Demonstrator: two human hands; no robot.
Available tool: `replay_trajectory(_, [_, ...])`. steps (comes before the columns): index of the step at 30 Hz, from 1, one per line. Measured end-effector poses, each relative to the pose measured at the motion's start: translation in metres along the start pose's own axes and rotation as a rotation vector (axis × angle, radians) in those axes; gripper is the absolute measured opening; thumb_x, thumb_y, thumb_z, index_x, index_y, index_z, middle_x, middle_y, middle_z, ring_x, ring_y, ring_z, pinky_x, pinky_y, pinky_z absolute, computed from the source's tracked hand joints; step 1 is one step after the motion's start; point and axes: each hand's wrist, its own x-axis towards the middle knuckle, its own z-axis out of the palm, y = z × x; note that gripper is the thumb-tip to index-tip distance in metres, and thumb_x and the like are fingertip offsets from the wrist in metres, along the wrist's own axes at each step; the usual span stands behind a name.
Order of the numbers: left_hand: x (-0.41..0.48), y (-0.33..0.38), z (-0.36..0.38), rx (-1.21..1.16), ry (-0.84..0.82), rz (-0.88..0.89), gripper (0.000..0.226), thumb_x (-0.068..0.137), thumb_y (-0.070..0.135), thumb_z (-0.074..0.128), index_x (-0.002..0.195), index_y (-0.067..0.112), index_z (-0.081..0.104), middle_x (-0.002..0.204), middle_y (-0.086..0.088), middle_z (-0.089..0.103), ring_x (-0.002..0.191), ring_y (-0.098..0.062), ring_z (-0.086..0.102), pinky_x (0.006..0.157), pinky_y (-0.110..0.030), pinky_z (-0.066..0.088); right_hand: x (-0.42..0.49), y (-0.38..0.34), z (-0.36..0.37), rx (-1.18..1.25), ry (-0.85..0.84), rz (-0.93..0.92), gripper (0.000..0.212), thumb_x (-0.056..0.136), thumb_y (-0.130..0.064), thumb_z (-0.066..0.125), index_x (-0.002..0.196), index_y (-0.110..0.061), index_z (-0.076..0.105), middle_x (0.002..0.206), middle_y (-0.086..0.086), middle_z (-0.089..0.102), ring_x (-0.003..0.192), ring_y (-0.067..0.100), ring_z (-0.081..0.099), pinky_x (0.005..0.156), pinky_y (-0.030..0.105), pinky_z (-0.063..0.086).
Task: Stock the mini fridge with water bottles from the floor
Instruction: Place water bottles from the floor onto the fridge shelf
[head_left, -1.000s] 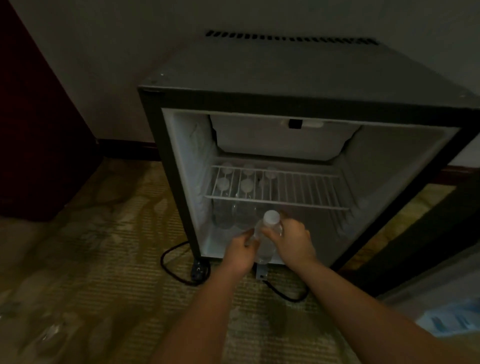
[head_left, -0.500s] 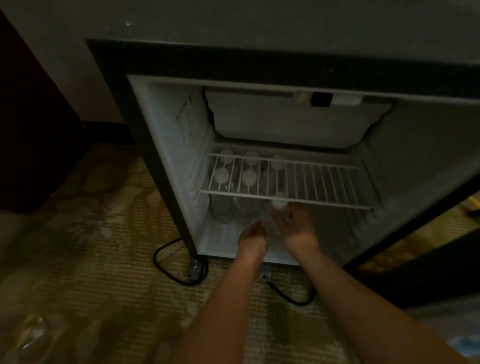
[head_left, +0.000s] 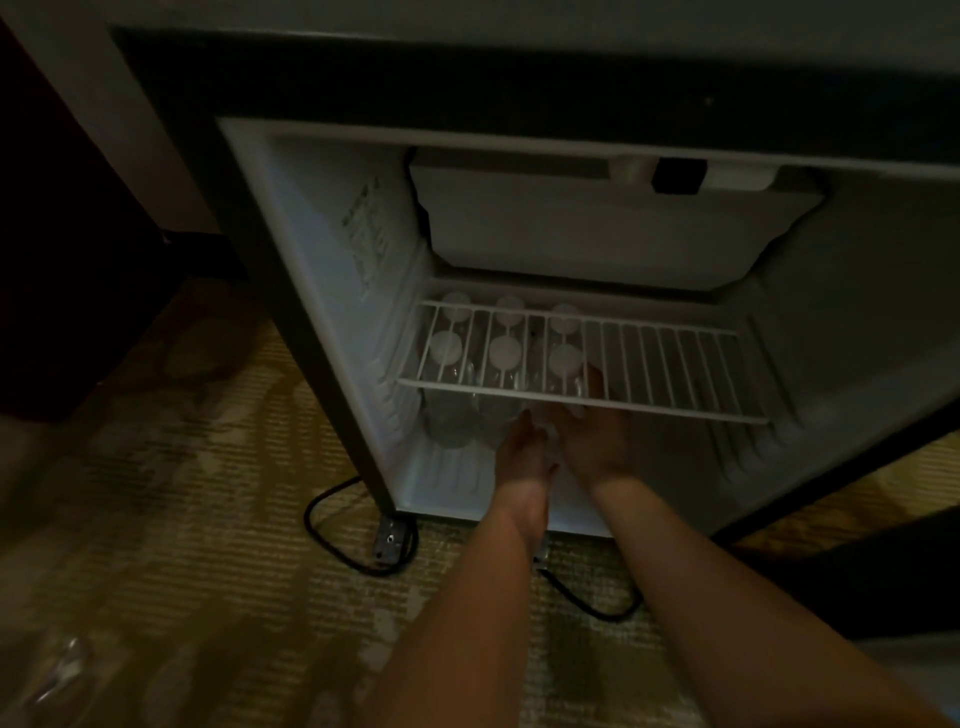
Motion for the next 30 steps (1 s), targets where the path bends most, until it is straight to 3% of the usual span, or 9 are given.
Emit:
replay_trajectory(5, [0.0,0.007,0.003,0.074,-0.029,-0.018,0.043,0.101,0.021,0.033,0.144,0.023,0.035,0.146,-0.004,0.042,0.131,-0.02,0.044,0.107,-0.042,0.041,0.005,0.005,-0.002,0.019,-0.031,-0.003,0.059,0.089,-0.008,0.06,0.143,-0.013,0.036,0.144,0.011,0.044,0.132,0.025,0.043,0.084,0.003,0.028])
replay_trajectory(9, [-0.012,0.017,-0.002,0.324,0.003,-0.037,0.044,0.101,0.026,0.031,0.145,0.021,0.031,0.15,-0.003,0.036,0.134,-0.023,0.039,0.109,-0.039,0.039,0.0,0.007,-0.009,-0.125,-0.102,0.03,0.07,0.088,-0.018,0.063,0.148,-0.012,0.027,0.145,0.011,0.044,0.133,0.025,0.043,0.099,0.018,0.032])
replay_trajectory(11, [-0.021,0.022,-0.007,0.513,-0.002,-0.036,0.043,0.102,0.026,0.029,0.143,0.014,0.035,0.15,-0.009,0.037,0.135,-0.025,0.039,0.112,-0.035,0.034,-0.008,0.008,-0.015,-0.198,-0.139,0.117,0.061,0.09,-0.024,0.06,0.143,-0.006,0.036,0.143,0.013,0.047,0.13,0.026,0.046,0.101,0.023,0.036])
replay_trajectory(13, [-0.033,0.027,-0.014,0.693,-0.005,-0.067,0.044,0.103,0.024,0.026,0.141,0.005,0.036,0.149,-0.014,0.036,0.135,-0.026,0.038,0.11,-0.029,0.03,-0.018,0.006,-0.02,-0.261,-0.191,0.143,0.047,0.093,-0.024,0.055,0.134,-0.003,0.047,0.138,0.014,0.052,0.124,0.026,0.051,0.095,0.02,0.037])
replay_trajectory(16, [-0.046,0.029,-0.031,0.905,-0.135,-0.092,0.047,0.1,0.033,0.033,0.135,0.003,0.044,0.14,-0.016,0.046,0.125,-0.028,0.048,0.107,-0.032,0.038,-0.034,-0.002,-0.031,-0.345,-0.244,0.102,0.031,0.096,-0.023,0.05,0.115,-0.001,0.06,0.119,0.017,0.062,0.099,0.025,0.059,0.07,0.018,0.035])
replay_trajectory(18, [-0.058,0.034,-0.039,0.987,-0.192,-0.05,0.05,0.098,0.036,0.038,0.134,0.003,0.045,0.137,-0.015,0.048,0.122,-0.028,0.049,0.107,-0.036,0.04,-0.045,-0.009,-0.038,-0.357,-0.274,0.105,0.027,0.095,-0.022,0.051,0.11,-0.002,0.062,0.111,0.017,0.065,0.087,0.023,0.059,0.072,0.025,0.044])
replay_trajectory(21, [-0.078,0.051,-0.043,1.13,-0.245,-0.002,0.048,0.097,0.033,0.04,0.135,0.004,0.045,0.139,-0.015,0.047,0.126,-0.029,0.047,0.109,-0.038,0.039,-0.064,-0.027,-0.048,-0.394,-0.298,0.061,0.024,0.092,-0.023,0.055,0.102,-0.004,0.066,0.099,0.015,0.069,0.089,0.028,0.066,0.082,0.041,0.055])
replay_trajectory(25, [-0.117,0.087,-0.039,1.298,-0.275,0.075,0.046,0.098,0.034,0.039,0.134,0.006,0.047,0.137,-0.016,0.049,0.125,-0.03,0.047,0.106,-0.035,0.038,-0.09,-0.071,-0.068,-0.485,-0.313,-0.06,0.021,0.092,-0.028,0.055,0.081,-0.013,0.061,0.081,0.01,0.068,0.082,0.026,0.068,0.079,0.041,0.056])
replay_trajectory(30, [-0.181,0.126,-0.046,1.483,-0.216,0.199,0.044,0.099,0.035,0.037,0.129,0.006,0.052,0.133,-0.014,0.052,0.119,-0.029,0.051,0.095,-0.032,0.041,-0.133,-0.129,-0.085,-0.592,-0.378,-0.199,0.02,0.092,-0.023,0.056,0.097,-0.008,0.067,0.098,0.014,0.069,0.092,0.027,0.066,0.085,0.037,0.053])
